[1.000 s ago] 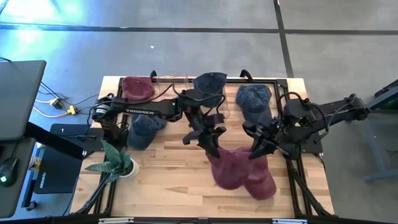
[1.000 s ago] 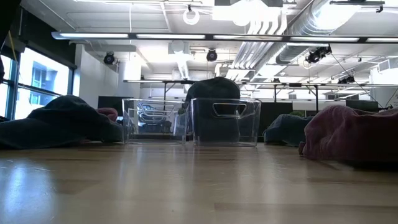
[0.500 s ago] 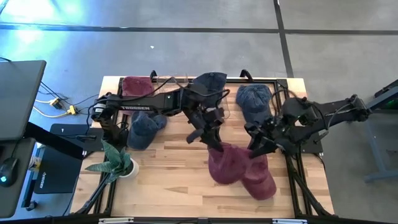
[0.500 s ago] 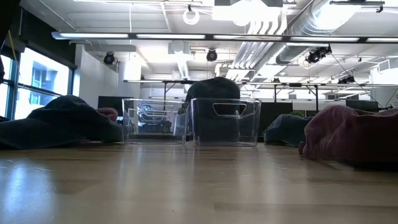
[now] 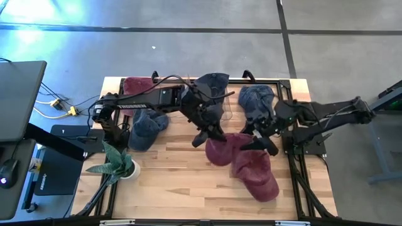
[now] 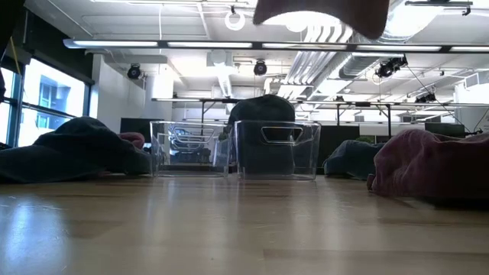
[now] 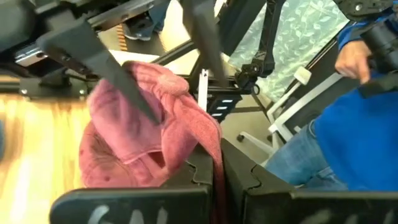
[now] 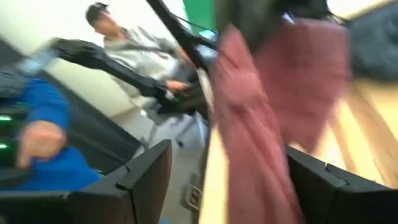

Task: Pick & Place hat
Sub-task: Put the bottom left red cap into the left bin

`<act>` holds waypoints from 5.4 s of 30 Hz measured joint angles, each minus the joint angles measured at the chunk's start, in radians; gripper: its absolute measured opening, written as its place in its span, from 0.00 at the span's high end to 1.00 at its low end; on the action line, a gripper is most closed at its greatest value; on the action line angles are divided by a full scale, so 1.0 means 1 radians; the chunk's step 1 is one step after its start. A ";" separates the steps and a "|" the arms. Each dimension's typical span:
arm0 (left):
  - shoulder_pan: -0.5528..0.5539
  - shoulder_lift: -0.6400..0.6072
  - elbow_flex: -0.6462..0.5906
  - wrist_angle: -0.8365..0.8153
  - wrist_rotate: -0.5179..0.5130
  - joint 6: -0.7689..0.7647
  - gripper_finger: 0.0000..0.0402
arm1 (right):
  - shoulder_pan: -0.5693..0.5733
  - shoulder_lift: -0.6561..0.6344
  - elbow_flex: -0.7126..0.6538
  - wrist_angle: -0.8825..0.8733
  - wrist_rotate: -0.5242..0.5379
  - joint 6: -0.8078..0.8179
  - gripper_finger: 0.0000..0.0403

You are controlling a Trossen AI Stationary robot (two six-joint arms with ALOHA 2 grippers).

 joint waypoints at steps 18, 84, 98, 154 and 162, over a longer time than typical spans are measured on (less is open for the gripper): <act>0.000 0.000 0.000 0.004 0.023 0.005 1.00 | -0.082 0.042 0.000 0.019 -0.238 0.216 0.38; 0.076 0.258 0.186 0.781 0.784 -0.552 0.99 | 0.215 0.065 0.292 -0.247 0.042 -0.285 0.97; 0.101 0.256 0.188 0.785 0.748 -0.611 1.00 | 0.158 0.102 0.289 -0.148 -0.204 -0.017 0.46; 0.078 0.170 0.188 0.783 0.631 -0.544 1.00 | 0.201 0.056 0.288 -0.156 0.048 -0.070 0.55; 0.080 0.170 0.188 0.782 0.646 -0.518 1.00 | 0.202 0.072 0.288 -0.120 -0.021 -0.117 0.81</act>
